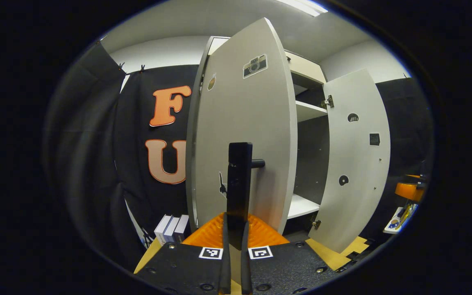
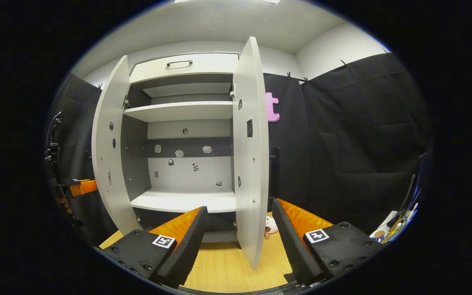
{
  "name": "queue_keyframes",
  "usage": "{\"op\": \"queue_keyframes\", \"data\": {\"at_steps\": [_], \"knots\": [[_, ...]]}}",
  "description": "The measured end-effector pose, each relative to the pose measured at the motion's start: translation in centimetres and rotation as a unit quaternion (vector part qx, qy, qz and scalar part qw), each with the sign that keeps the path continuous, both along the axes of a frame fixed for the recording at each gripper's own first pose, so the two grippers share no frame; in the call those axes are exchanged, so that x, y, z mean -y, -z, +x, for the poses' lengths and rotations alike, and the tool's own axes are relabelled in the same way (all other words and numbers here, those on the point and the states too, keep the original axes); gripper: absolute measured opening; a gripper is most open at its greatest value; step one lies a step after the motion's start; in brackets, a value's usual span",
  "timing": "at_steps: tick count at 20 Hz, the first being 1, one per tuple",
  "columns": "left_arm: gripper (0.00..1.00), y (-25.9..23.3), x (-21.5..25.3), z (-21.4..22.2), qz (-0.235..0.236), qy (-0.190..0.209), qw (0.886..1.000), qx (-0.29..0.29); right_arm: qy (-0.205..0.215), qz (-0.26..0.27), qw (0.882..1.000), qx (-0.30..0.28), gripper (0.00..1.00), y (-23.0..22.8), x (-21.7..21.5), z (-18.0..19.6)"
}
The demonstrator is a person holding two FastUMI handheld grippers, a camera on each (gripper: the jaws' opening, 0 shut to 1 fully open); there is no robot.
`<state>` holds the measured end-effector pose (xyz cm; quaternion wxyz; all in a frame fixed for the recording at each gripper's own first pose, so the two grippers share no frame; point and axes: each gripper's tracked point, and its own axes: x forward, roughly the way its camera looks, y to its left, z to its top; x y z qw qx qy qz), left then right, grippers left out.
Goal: Open the right door of the double-door shoe cabinet with the right hand, and open the left door with the left hand.
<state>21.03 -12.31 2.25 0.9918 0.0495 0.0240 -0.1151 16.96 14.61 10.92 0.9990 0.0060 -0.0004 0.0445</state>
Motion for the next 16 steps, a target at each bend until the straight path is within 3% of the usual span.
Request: {"op": "queue_keyframes", "data": {"at_steps": [7, 14, 16], "knots": [[0.07, -0.7, -2.9, 0.4, 0.005, -0.048, 0.999, 0.013, -0.02, -0.006, 1.0, 0.01, 1.0, -0.4, -0.9, 0.3], [0.05, -0.7, -3.9, 0.3, -0.02, -0.046, 0.999, 0.006, -0.047, -0.012, 0.999, 0.01, 0.99, -0.4, -2.3, 0.3], [0.05, -0.8, -4.7, 0.2, -0.013, -0.057, 0.998, 0.009, -0.049, -0.014, 0.999, 0.011, 0.92, -0.5, -2.6, 0.2]]}}
